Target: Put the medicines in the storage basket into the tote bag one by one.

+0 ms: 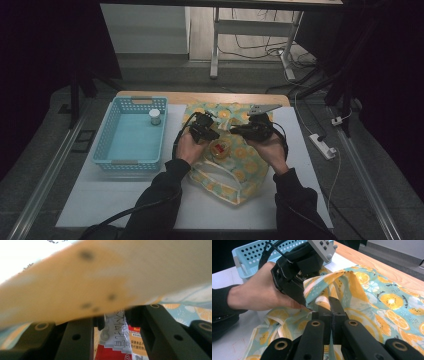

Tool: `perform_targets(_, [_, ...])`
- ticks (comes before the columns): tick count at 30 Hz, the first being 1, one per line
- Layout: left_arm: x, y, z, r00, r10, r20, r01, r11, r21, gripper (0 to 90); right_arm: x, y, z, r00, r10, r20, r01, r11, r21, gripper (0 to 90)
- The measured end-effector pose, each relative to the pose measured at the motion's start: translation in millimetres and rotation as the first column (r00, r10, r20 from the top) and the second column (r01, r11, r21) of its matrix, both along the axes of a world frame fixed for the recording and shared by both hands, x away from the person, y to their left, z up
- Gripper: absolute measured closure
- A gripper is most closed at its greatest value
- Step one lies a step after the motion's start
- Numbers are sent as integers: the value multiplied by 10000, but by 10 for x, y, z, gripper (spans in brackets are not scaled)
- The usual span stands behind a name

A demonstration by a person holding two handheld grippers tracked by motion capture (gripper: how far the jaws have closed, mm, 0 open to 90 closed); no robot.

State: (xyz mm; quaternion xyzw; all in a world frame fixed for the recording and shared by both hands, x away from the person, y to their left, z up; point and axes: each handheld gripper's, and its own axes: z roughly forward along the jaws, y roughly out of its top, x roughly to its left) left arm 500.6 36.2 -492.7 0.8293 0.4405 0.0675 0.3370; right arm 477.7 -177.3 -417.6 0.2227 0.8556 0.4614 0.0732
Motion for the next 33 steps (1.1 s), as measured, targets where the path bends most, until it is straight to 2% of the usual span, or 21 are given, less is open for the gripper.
perform_targets(4, [24,-36,-23,9999,-146,-59,145,9999,-44,718,3,2,-8,10000,-16,-16,16,10000,-4,900])
perform_targets(7, [8,-33,-13,9994,-256,219,259,9996,-118,708,4,-3,-8,10000,-21,-14,21,10000,-1,900])
perform_targets(9, [-3,-19,14,9993,-322,191,324,9994,-123,640,3,-7,-5,10000,-42,-11,42,10000,0,900])
perform_targets(13, [-44,9,64,9986,-427,311,422,9989,180,562,0,-8,-2,10000,-37,2,37,10000,3,900])
perform_targets(16, [-88,41,105,9981,-534,321,530,9985,143,497,-2,-7,2,10000,-23,5,23,10000,25,900])
perform_targets(21, [-166,97,183,9962,-765,410,749,9964,389,390,1,-10,-3,10000,-37,-15,37,10000,15,900])
perform_targets(27, [-258,241,284,9953,-890,385,891,9960,-10,277,1,-7,-5,10000,-30,-18,30,10000,-15,900])
perform_targets(31, [-322,371,349,9961,-824,315,838,9954,-458,232,3,-14,-4,10000,-47,-25,47,10000,-2,900])
perform_targets(33, [-355,428,375,9961,-835,300,850,9949,-538,213,4,-18,-2,10000,-55,-19,55,10000,5,900])
